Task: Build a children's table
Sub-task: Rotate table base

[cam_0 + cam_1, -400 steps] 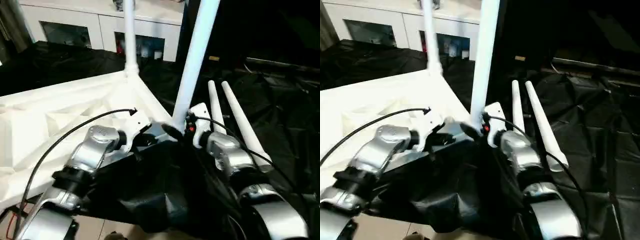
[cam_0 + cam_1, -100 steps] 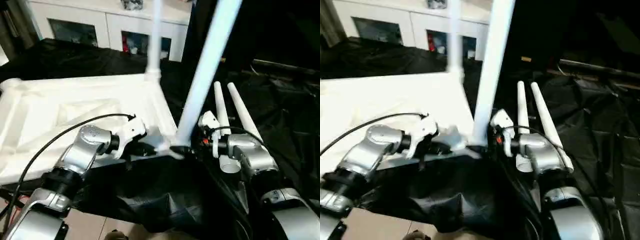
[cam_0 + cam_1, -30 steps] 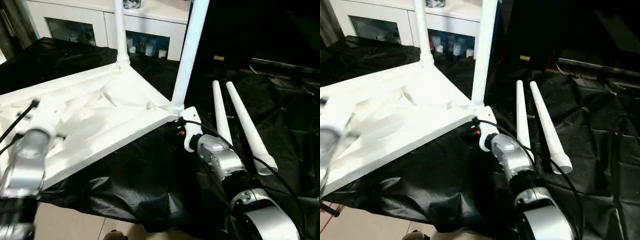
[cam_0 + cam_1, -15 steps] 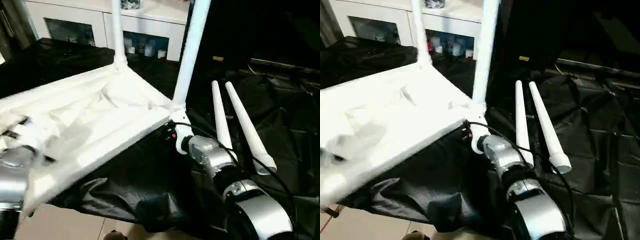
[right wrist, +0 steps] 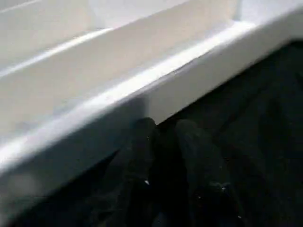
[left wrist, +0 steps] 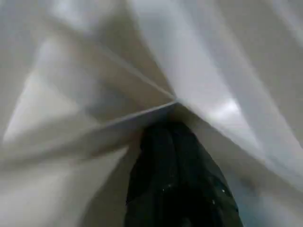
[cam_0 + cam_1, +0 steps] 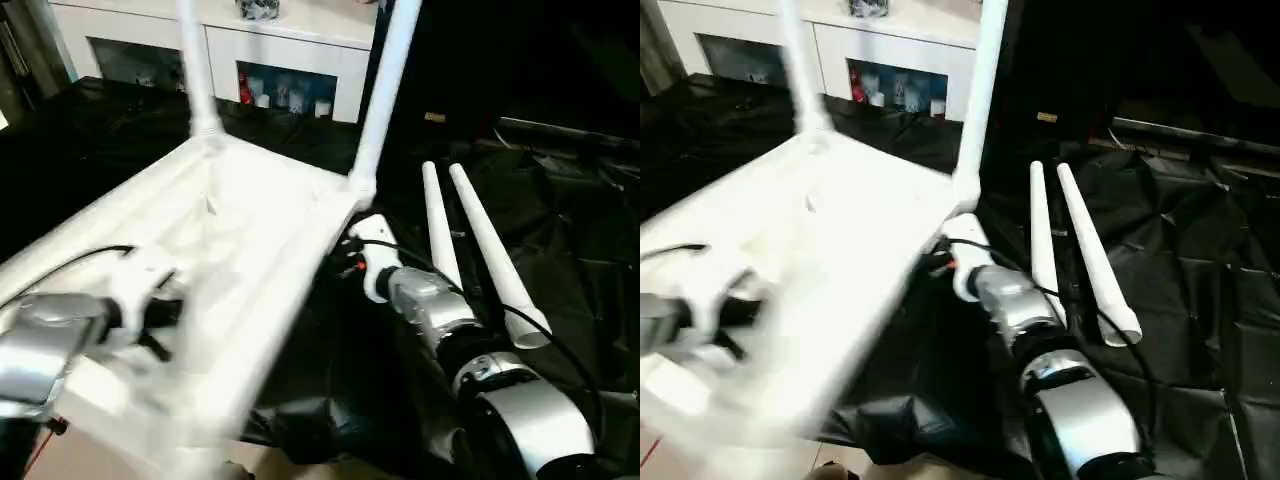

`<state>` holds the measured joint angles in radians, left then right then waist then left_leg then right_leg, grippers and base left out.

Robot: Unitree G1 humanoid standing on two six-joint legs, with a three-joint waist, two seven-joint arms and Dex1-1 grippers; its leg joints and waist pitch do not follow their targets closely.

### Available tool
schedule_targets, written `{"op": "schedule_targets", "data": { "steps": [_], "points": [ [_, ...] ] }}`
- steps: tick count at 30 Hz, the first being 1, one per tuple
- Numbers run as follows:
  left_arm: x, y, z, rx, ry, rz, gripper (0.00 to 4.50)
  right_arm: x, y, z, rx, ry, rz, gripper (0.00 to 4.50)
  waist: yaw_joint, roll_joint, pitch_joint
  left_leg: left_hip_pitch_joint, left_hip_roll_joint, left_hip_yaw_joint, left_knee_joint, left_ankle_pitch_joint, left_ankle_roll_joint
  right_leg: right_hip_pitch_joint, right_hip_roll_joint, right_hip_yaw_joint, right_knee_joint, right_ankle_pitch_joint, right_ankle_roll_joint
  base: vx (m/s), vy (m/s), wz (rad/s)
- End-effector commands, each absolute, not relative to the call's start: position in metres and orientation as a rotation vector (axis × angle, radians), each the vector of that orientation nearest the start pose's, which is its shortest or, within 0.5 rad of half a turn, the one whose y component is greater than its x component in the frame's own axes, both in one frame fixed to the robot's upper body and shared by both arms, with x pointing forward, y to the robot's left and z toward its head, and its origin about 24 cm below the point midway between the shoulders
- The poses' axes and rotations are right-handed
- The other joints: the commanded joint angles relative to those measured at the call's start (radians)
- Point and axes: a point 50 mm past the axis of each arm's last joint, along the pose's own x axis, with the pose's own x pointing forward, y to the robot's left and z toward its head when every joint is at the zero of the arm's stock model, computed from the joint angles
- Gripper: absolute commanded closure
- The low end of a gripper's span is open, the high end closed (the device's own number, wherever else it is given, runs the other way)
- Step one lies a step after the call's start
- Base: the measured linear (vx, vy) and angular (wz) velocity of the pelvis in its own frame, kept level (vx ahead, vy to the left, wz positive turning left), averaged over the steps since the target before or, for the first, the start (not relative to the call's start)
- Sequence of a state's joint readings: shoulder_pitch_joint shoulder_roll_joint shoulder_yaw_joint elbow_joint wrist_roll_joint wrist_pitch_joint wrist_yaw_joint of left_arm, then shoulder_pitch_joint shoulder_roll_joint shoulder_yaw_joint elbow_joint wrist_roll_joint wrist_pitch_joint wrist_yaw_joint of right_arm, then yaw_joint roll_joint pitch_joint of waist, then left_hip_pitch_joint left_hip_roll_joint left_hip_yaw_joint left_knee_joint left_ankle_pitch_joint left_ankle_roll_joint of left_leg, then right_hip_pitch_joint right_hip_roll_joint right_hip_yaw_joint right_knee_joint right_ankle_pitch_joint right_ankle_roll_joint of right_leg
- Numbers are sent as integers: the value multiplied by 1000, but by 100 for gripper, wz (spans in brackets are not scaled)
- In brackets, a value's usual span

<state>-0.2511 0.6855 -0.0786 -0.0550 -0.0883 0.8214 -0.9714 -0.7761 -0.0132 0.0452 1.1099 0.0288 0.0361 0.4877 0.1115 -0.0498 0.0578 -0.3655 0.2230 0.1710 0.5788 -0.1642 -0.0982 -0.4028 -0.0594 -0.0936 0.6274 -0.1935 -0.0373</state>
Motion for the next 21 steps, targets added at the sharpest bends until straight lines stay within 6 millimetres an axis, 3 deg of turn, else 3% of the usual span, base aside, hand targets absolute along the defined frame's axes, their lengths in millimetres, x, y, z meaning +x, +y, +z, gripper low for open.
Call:
{"op": "schedule_targets", "data": {
  "steps": [1,5,9,11,12,13,21],
  "points": [
    [271,198,88,270,668,-943,450,352,-65,25,-33,396,705,388,-3,29,-63,18,15,-2,-71,-251,-41,47,-82,64,-74,-181,-175,0,0,0],
    [283,178,97,246,617,-1003,450,352,-65,24,-35,395,703,418,-3,26,-66,13,12,-1,-67,-212,-40,54,-82,65,-68,-149,-177,0,0,0],
    [308,165,104,277,545,-968,450,351,-66,23,-38,394,703,442,-9,26,-69,10,8,0,-63,-185,-32,56,-79,64,-68,-117,-178,0,0,0],
    [324,165,103,304,517,-884,450,351,-65,23,-39,391,704,442,-10,25,-68,8,8,-1,-64,-189,-29,58,-78,62,-70,-125,-175,0,0,0],
    [330,167,103,314,510,-848,450,351,-65,23,-39,390,705,442,-8,32,-69,14,7,0,-62,-208,-31,55,-78,63,-73,-149,-166,0,0,0],
    [337,169,102,330,503,-810,450,351,-66,23,-39,387,704,442,-9,28,-67,11,6,-1,-63,-216,-29,57,-78,62,-78,-168,-159,0,0,0],
    [361,182,88,432,453,-604,450,357,-74,31,-38,341,662,442,-7,30,-73,11,11,-4,-62,-199,-23,57,-80,61,-73,-129,-166,0,0,0]
  ]
}}
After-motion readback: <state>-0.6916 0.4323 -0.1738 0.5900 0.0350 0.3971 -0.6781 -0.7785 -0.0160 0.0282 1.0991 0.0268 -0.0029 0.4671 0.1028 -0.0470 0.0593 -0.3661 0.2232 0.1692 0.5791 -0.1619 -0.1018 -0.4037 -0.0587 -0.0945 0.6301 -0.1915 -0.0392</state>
